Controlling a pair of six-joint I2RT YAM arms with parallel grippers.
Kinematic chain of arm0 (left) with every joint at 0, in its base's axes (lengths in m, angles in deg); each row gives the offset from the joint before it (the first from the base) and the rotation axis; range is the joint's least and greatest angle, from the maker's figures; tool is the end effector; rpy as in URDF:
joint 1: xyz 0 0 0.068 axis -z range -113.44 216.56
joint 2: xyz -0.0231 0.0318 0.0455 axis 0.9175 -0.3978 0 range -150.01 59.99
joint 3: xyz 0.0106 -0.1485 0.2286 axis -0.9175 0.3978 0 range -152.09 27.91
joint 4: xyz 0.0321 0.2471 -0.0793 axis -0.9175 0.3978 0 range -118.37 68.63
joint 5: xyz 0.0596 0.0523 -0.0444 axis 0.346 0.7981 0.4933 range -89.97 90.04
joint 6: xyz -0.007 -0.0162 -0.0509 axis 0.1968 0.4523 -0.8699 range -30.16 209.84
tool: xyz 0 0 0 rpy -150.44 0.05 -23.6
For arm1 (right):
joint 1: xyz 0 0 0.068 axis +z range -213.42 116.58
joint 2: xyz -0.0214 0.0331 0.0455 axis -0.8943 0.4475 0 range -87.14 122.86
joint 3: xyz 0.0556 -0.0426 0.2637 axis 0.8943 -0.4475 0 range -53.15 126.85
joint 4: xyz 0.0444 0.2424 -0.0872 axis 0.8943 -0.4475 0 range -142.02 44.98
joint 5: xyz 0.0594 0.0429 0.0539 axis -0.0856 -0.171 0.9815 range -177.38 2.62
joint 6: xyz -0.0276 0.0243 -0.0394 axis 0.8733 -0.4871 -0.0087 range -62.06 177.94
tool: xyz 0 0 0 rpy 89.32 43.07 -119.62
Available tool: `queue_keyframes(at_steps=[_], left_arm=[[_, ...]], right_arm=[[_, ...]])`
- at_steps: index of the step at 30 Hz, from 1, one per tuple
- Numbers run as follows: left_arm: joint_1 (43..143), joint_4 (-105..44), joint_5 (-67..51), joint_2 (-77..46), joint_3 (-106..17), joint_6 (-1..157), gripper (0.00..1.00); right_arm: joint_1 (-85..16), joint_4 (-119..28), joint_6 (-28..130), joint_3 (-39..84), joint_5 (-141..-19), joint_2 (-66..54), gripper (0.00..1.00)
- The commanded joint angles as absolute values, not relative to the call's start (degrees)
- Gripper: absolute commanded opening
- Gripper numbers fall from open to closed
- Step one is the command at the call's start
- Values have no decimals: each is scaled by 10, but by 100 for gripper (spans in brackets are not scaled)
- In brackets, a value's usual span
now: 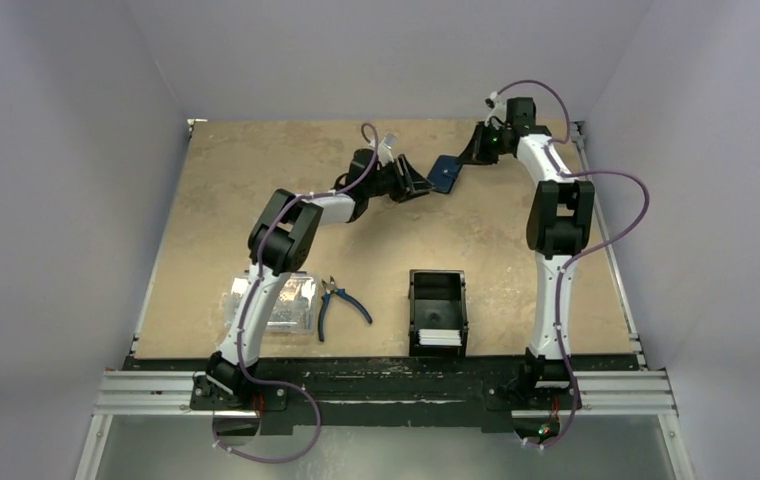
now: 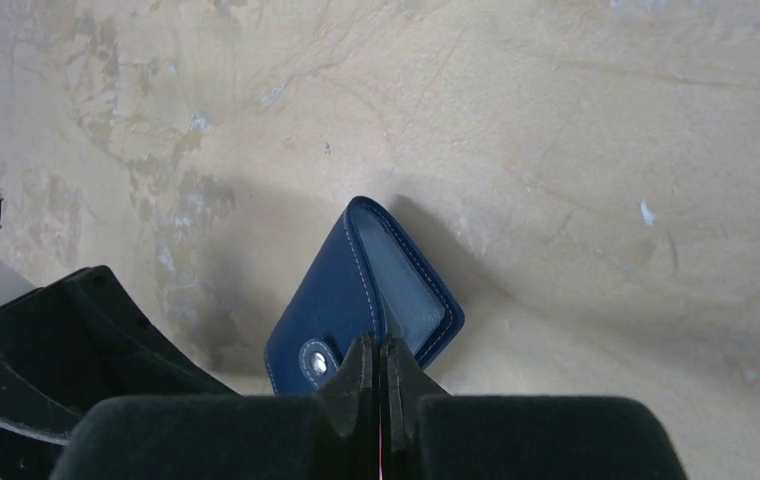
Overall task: Put the credit cards into the card holder
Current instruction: Open the card holder at the center of the board.
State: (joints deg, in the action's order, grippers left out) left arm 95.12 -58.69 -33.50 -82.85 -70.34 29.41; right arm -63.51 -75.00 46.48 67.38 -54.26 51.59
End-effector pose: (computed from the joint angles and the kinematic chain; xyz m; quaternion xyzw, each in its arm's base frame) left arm 0.4714 -0.2790 0.1181 -0.0372 0.7754 -0.5744 0.2597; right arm 0.5392 0.0185 0.1908 -0.0111 0.9011 0.2988 0.3140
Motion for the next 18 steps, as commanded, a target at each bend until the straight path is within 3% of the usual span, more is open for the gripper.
queue_keyframes(at_steps=[1,11,16,18], left_arm=[[954,-652,-301,-836,-747,280,41],[961,-545,-246,-858,-835,337,34],[962,-521,-238,-900,-877,324,19],[962,-512,-227,-911,-881,321,15]], right_arm=[[-629,-781,484,736,-532,530,0],[-604,-779,530,664,-557,494,0],[-600,-785,517,671,-617,490,0],[-598,-789,503,669,-657,477,9]])
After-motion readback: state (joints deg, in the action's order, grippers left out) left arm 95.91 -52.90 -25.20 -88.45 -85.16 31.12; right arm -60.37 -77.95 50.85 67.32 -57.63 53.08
